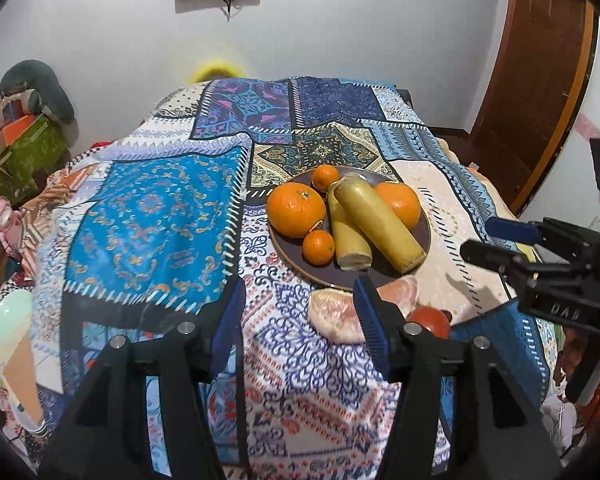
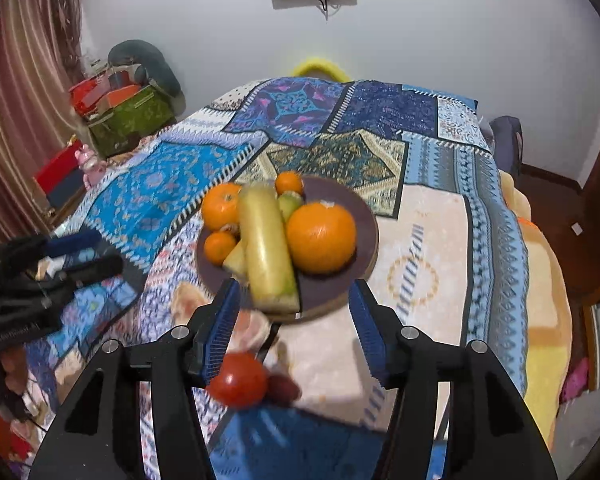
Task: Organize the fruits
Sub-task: 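Grasp the red tomato with the right gripper while the left tool approaches the pomelo segment, then grasp the pink pomelo segment with the left gripper while the right gripper lifts the tomato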
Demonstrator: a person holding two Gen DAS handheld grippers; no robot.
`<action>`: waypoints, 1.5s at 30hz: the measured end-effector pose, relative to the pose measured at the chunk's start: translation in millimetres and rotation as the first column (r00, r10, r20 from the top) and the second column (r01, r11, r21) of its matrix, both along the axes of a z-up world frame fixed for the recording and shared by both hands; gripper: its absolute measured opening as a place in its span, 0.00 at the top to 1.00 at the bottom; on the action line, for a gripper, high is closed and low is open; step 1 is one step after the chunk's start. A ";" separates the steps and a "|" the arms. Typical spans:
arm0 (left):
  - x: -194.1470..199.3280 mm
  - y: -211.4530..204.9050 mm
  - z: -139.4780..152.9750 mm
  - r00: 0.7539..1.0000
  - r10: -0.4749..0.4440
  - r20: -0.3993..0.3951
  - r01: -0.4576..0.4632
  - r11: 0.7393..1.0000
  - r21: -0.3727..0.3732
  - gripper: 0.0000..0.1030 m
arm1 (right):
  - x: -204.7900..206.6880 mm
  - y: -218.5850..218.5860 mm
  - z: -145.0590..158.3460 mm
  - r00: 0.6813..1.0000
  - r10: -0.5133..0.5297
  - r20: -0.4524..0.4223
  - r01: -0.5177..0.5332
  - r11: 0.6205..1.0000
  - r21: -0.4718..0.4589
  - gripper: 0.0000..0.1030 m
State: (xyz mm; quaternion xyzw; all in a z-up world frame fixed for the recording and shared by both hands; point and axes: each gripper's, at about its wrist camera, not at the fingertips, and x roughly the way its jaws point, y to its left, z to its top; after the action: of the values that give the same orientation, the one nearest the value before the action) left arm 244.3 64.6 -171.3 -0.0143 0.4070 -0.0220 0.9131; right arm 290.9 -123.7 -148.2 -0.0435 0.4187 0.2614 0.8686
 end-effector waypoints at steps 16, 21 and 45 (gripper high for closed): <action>-30.7 6.6 -32.6 0.994 0.007 -0.106 -0.008 1.000 -0.015 0.34 | -37.8 27.4 -40.6 0.991 0.079 -0.108 -0.086 0.995 -0.058 0.49; -27.1 7.7 -49.7 0.988 0.009 -0.154 -0.012 1.000 -0.018 0.32 | -33.1 33.8 -60.5 0.981 0.096 -0.172 -0.104 0.994 -0.042 0.49; 19.5 -66.7 -75.9 0.983 0.017 -0.183 0.001 0.995 0.098 0.11 | -25.4 -39.8 -29.5 0.997 0.000 -0.083 0.001 1.000 0.011 0.56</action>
State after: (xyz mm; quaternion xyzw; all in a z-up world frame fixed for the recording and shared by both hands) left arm 263.8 -2.2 -247.2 0.0267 0.4898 0.0030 0.8714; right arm 265.5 -163.6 -177.6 -0.0279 0.4532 0.2651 0.8506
